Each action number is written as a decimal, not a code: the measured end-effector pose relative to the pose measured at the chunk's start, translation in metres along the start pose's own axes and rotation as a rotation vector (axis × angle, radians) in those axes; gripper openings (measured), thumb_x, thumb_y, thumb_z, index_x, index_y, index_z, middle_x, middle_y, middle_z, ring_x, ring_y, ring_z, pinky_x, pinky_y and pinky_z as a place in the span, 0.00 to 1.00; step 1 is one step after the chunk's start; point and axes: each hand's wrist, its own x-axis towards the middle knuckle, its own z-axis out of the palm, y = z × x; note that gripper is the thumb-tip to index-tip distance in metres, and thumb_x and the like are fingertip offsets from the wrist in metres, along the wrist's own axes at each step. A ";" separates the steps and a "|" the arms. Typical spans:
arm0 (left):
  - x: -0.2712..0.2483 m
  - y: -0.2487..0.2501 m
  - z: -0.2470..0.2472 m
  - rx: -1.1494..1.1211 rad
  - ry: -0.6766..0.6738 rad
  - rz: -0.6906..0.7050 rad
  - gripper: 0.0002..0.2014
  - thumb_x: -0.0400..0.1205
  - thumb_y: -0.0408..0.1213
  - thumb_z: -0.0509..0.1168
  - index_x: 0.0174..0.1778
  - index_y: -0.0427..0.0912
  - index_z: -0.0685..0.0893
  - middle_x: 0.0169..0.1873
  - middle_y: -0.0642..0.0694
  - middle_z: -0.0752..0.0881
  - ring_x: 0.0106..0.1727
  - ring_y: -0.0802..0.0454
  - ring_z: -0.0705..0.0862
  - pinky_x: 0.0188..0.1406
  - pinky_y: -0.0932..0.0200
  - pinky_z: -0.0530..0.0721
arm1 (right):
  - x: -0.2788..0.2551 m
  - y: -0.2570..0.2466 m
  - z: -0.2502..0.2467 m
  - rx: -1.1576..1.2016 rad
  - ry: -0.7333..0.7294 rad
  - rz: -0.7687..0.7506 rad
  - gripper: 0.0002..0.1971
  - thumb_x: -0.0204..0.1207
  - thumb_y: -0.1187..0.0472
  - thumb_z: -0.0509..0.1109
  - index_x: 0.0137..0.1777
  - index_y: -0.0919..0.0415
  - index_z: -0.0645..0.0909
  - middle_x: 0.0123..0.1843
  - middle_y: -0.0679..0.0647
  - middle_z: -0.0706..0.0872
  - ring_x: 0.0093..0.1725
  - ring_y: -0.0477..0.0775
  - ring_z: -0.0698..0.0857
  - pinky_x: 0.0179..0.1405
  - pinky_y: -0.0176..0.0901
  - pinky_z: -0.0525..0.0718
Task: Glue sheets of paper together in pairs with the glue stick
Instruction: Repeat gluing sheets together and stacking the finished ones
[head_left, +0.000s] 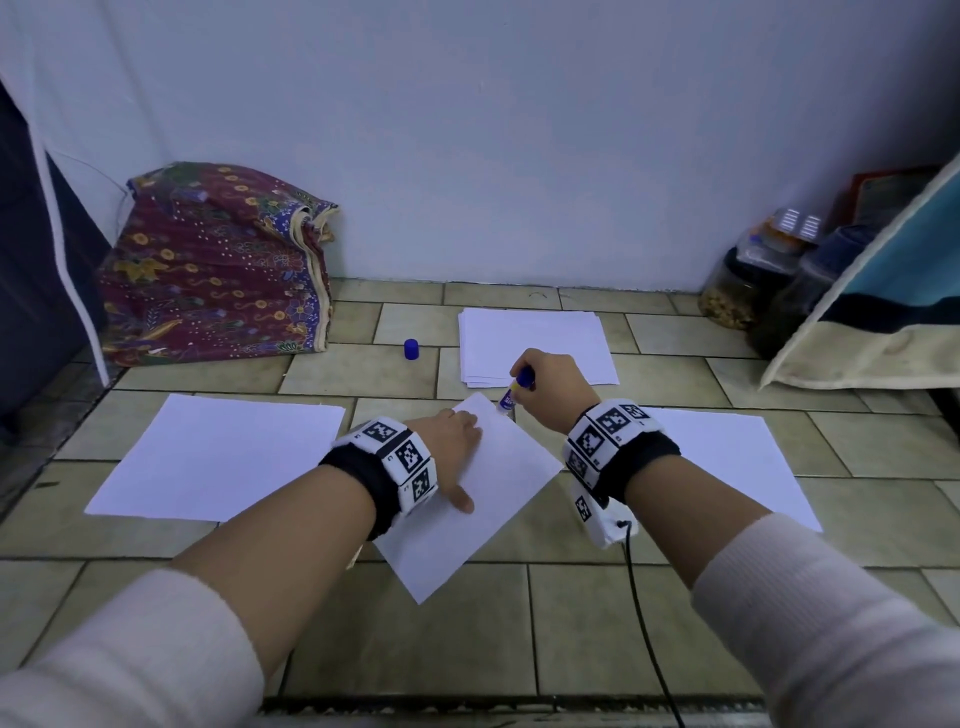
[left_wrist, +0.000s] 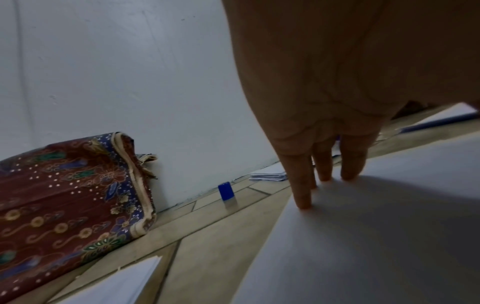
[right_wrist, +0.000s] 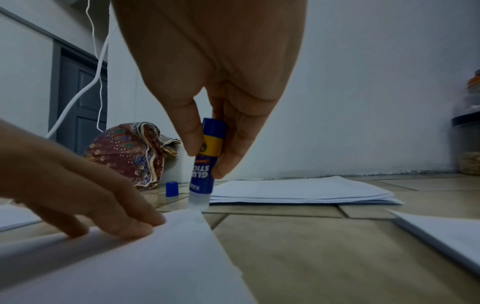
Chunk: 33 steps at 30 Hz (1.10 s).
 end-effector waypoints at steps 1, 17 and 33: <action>-0.001 -0.001 -0.002 -0.003 -0.008 0.002 0.48 0.74 0.59 0.72 0.81 0.36 0.57 0.79 0.42 0.60 0.79 0.45 0.61 0.72 0.44 0.73 | 0.002 -0.004 0.002 -0.007 -0.008 -0.006 0.11 0.78 0.66 0.66 0.59 0.63 0.78 0.55 0.60 0.82 0.51 0.58 0.82 0.48 0.45 0.82; -0.003 -0.004 0.004 -0.143 0.033 -0.044 0.52 0.71 0.54 0.76 0.81 0.34 0.54 0.77 0.41 0.62 0.75 0.46 0.65 0.69 0.45 0.75 | 0.026 -0.036 0.007 -0.332 -0.226 -0.134 0.11 0.74 0.68 0.71 0.56 0.65 0.81 0.54 0.61 0.84 0.45 0.55 0.77 0.29 0.32 0.69; 0.000 -0.005 0.009 -0.132 0.056 -0.032 0.55 0.70 0.57 0.76 0.82 0.34 0.51 0.79 0.41 0.60 0.78 0.45 0.62 0.71 0.42 0.74 | -0.014 -0.013 -0.017 -0.463 -0.303 -0.220 0.09 0.76 0.67 0.70 0.56 0.63 0.83 0.50 0.56 0.81 0.46 0.51 0.74 0.41 0.38 0.72</action>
